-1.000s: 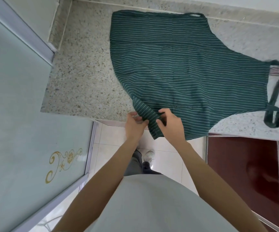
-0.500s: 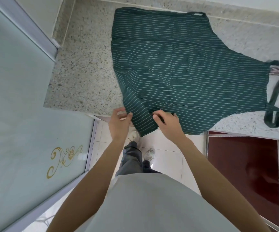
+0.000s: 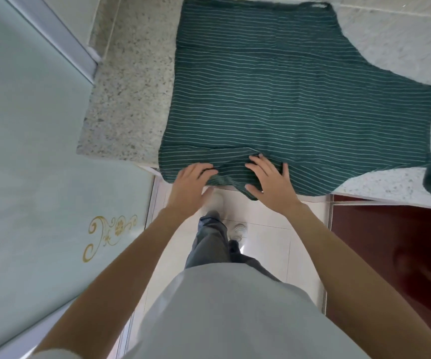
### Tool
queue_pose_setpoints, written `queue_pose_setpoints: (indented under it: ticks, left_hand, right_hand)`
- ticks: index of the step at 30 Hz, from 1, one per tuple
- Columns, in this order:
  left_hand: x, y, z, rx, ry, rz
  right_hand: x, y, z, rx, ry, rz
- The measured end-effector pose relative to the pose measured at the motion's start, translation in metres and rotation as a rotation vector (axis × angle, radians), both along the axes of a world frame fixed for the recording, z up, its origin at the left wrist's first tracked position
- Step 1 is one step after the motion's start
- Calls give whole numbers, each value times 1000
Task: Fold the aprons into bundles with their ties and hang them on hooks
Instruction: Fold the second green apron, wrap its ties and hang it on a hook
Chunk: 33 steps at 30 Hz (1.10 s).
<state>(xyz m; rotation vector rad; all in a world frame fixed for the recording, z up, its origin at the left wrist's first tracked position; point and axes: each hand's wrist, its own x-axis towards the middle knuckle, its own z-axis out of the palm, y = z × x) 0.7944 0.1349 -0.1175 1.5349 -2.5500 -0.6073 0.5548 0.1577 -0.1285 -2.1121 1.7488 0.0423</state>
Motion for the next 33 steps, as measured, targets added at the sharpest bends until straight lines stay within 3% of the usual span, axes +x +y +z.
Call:
queue_pose_setpoints:
  ticks: [6,9,11,15,18,20,23,25,27,30,33]
  left_hand:
    - [-36,-27,-14,110,-344,-126]
    - [-45,-28,-16,98,-419,-123]
    - [-49,-26,-15,100,-432,-102]
    - [-60,-21,-15,80,-378,-11]
    - [-76,-12,-14,47,-371,51]
    - [-85,-5,-11,-59,-218,114]
    - [-88,1,1,-223,214,182]
    - [-84,4,18,-187,381,185]
    - [-79,6,31,-177,410,179]
    - [-72,5,44,-165,377,190]
    - [-68,2,55,-133,362,174]
  right_hand:
    - [-16,-30,9,59,-25,79]
    - [-17,-13,2,-31,108,141]
    - [-20,2,-5,-128,134,68]
    - [-25,20,-7,-444,-114,-206]
    - [-15,21,9,-425,-226,-290]
    - [-8,18,19,-362,-311,-407]
    - [-8,15,28,-265,-455,-554]
    - [-15,19,32,-310,-371,-540]
    - [-17,26,35,-367,-259,-483]
    - [3,29,40,-291,-190,-389]
    - [17,19,47,-328,-184,-437]
